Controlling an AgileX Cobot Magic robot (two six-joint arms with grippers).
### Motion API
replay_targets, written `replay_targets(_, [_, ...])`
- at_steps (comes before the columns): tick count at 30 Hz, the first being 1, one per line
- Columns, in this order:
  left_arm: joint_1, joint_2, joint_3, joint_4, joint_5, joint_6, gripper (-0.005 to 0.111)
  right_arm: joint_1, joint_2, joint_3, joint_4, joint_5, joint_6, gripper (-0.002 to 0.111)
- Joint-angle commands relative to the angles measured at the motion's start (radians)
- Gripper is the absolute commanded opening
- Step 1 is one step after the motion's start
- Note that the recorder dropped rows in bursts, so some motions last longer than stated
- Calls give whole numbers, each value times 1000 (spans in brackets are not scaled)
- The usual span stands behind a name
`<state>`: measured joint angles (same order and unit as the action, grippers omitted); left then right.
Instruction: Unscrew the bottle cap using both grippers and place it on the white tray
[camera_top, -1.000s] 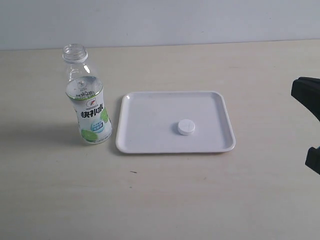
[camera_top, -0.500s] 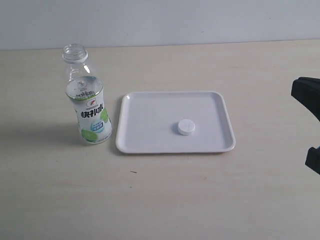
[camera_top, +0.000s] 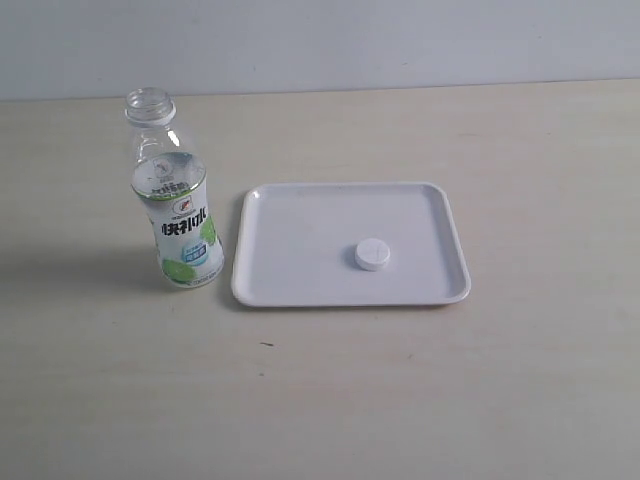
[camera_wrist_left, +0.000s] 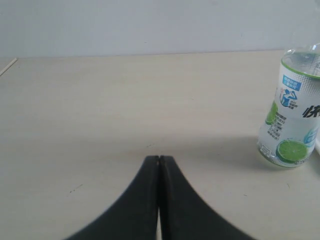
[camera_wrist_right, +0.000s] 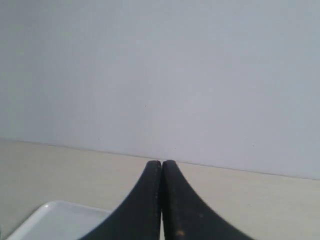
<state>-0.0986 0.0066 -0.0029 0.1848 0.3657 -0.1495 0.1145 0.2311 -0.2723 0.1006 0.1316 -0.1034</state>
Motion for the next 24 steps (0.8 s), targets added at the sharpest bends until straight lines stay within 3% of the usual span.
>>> replay_targets(1, [-5, -7, 3, -10, -2, -4, 0, -29, -59, 6, 4, 93, 28, 0])
replay_targets(5, [-5, -7, 3, -10, -2, -4, 0, -53, -102, 8, 4, 187, 21, 0])
replay_targets(24, [-5, -7, 3, -10, -2, -4, 0, -64, -217, 200, 41, 79, 27, 0])
